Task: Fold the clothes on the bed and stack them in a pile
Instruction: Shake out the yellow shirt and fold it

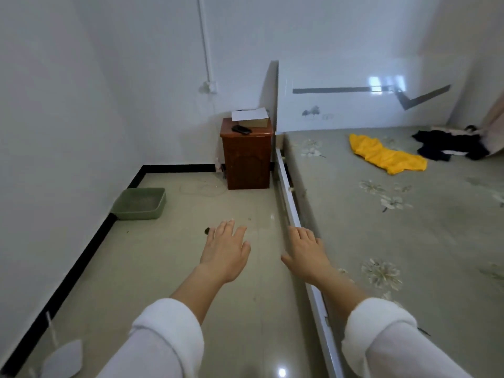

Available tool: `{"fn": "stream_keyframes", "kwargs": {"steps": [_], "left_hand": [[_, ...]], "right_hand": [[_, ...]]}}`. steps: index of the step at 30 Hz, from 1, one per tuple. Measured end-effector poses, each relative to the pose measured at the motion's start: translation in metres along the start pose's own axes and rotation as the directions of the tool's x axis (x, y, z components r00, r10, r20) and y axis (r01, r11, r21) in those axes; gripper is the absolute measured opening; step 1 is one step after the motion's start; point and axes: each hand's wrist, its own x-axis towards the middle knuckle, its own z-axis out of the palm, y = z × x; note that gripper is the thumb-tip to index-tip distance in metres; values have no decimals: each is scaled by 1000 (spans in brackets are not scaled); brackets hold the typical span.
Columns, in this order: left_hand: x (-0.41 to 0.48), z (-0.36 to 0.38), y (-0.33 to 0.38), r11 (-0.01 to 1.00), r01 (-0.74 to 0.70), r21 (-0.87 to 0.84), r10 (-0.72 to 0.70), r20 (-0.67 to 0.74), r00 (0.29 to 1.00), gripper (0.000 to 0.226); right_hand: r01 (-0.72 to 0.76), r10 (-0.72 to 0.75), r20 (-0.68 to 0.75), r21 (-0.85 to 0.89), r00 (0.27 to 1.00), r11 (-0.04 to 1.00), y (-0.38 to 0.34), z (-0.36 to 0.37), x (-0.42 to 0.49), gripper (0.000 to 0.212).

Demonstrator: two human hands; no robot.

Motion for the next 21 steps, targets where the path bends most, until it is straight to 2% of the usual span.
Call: {"fn": "stream_keyframes", "kwargs": {"steps": [5, 10, 18, 21], "left_hand": [[96, -2, -6, 986, -159, -49, 161, 27, 987, 49], [210, 15, 17, 950, -293, -109, 300, 51, 953, 49], [425, 38, 83, 911, -387, -144, 405, 130, 905, 48], [496, 36, 107, 894, -421, -154, 440, 119, 890, 45]], "right_hand": [[-166, 167, -24, 33, 986, 986, 13, -7, 59, 63], [-305, 305, -42, 15, 951, 952, 58, -11, 139, 63], [-458, 458, -30, 0, 889, 889, 170, -44, 299, 65], [-485, 485, -43, -1, 874, 874, 204, -67, 348, 61]]}}
